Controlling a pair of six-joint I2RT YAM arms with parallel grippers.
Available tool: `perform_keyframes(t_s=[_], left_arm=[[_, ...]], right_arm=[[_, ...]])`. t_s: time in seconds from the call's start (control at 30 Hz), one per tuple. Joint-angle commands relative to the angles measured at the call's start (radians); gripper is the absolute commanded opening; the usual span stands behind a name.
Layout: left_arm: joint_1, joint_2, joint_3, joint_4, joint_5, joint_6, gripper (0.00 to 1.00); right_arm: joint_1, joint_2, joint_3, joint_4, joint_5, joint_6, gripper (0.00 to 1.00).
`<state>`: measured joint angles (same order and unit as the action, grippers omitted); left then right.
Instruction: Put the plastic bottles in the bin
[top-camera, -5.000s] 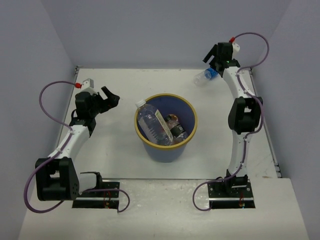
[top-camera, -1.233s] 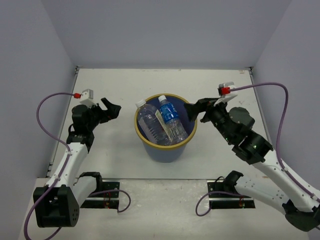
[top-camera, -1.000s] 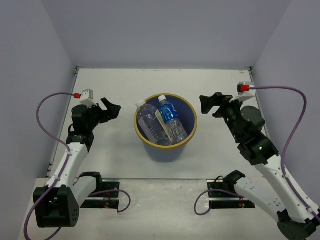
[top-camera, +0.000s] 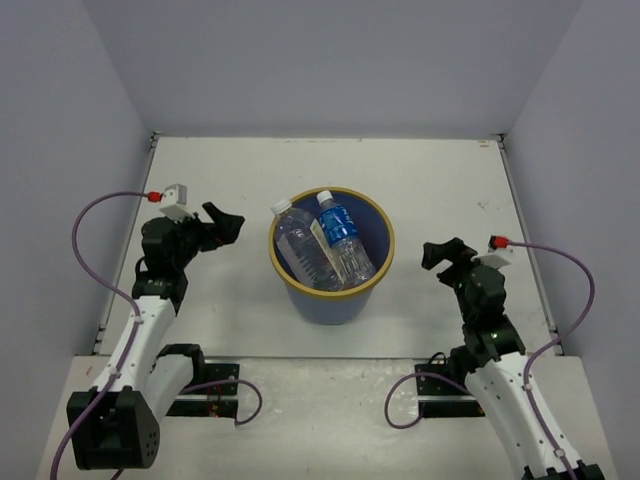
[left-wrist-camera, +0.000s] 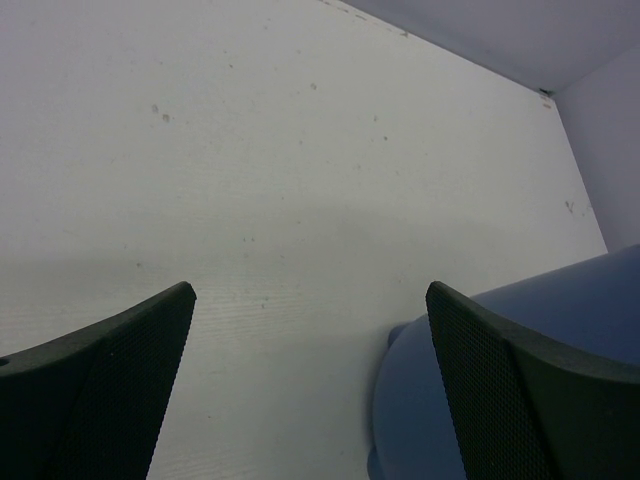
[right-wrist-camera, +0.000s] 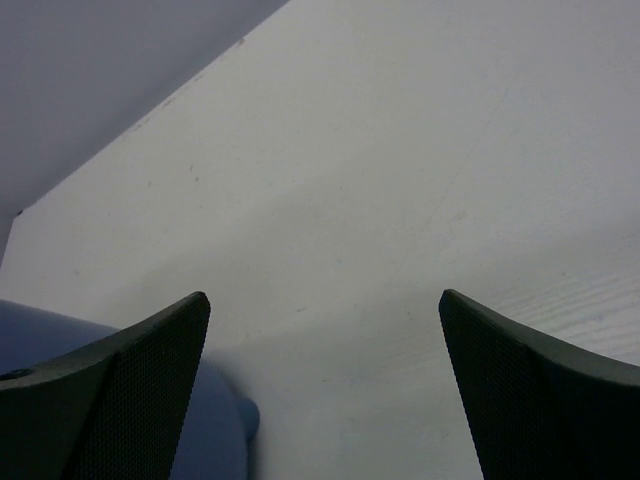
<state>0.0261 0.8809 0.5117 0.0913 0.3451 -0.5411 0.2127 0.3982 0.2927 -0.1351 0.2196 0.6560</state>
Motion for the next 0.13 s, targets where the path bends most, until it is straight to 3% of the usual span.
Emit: perform_keyframes(t_s=[0.0, 0.1], left_arm=[[0.008, -0.023, -0.004, 0.042, 0.034, -0.017, 1.00], [0.008, -0.026, -0.005, 0.042, 0.043, -0.021, 1.00]], right_arm=[[-0.004, -0.094, -0.049, 0.051, 0.042, 0.026, 0.99], [-0.004, -0.140, -0.064, 0.049, 0.044, 0.033, 0.99]])
